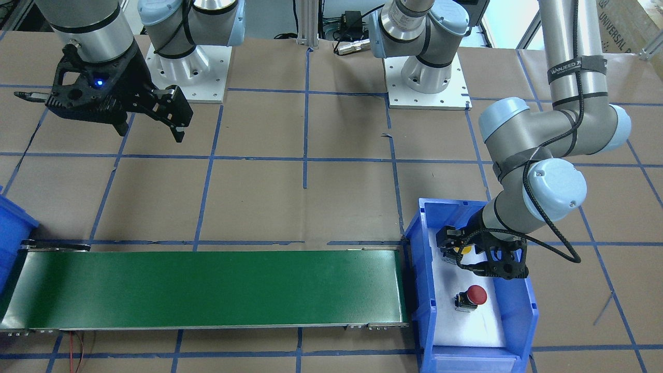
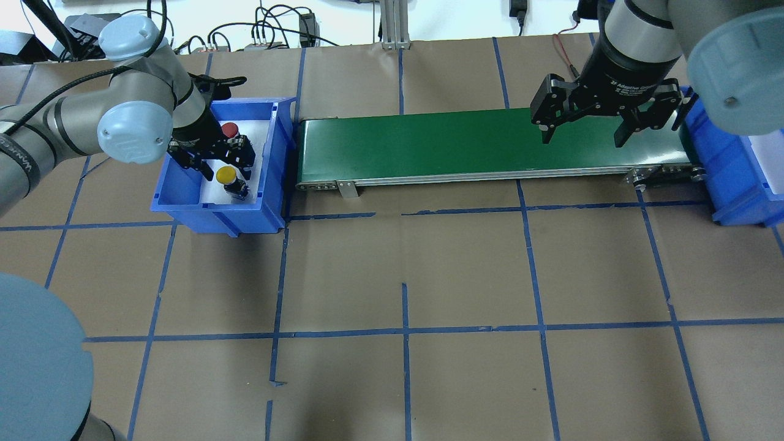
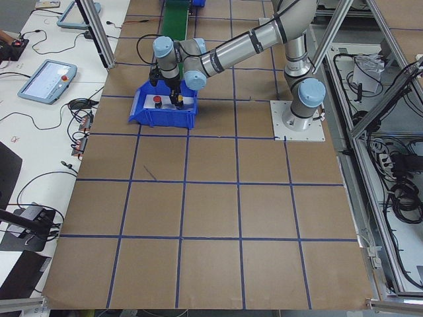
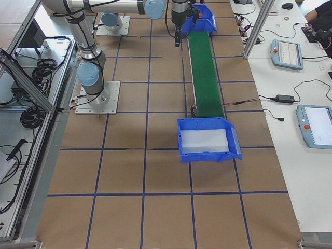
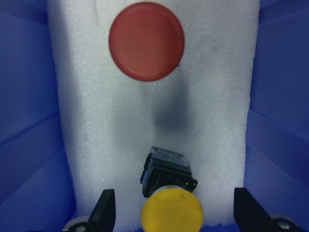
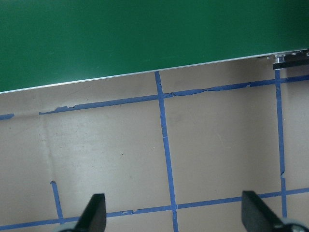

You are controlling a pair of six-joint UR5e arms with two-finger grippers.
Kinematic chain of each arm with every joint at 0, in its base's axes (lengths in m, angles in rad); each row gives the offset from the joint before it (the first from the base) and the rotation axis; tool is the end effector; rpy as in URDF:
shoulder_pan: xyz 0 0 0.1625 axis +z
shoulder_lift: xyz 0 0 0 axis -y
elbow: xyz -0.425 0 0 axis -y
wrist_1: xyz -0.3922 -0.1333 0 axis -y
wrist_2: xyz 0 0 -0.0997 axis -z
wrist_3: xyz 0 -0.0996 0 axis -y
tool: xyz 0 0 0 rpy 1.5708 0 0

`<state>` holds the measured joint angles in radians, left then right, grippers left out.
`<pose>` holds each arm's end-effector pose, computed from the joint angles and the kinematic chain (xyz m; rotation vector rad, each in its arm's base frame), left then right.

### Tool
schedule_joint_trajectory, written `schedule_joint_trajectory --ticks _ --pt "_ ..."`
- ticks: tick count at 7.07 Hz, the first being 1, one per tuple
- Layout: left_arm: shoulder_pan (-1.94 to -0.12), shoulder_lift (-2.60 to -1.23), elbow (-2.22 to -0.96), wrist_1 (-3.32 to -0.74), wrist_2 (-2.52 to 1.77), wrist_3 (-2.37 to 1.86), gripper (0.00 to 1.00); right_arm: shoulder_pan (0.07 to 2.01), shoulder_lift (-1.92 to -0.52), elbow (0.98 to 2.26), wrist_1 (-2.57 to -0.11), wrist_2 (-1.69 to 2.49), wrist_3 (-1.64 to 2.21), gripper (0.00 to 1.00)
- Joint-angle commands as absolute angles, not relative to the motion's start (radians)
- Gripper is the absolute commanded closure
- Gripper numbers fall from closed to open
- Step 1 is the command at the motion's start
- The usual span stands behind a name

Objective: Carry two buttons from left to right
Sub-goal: 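Close the left gripper on the yellow button and lift it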

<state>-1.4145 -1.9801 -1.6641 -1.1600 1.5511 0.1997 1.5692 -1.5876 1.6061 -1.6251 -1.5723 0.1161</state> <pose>-0.0398 -0.6167 0.2552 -0.0659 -3.1023 -0.1349 0.1324 -0.4884 0.4842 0.1848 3.1351 -0.0563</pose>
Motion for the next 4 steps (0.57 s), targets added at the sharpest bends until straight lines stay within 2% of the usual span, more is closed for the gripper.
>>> schedule_joint_trajectory --ticks 1,2,4 --pt "-1.416 -1.979 -1.667 -1.161 1.554 0.202 0.47 1.569 -1.588 1.606 -1.626 -1.571 0.117 0.00" --pt "-1.416 -1.977 -1.652 -1.169 1.555 0.202 0.60 1.568 -1.588 1.606 -1.626 -1.572 0.117 0.00" --pt "-1.416 -1.962 -1.632 -1.173 1.554 0.201 0.67 1.566 -1.588 1.606 -1.626 -1.572 0.117 0.00"
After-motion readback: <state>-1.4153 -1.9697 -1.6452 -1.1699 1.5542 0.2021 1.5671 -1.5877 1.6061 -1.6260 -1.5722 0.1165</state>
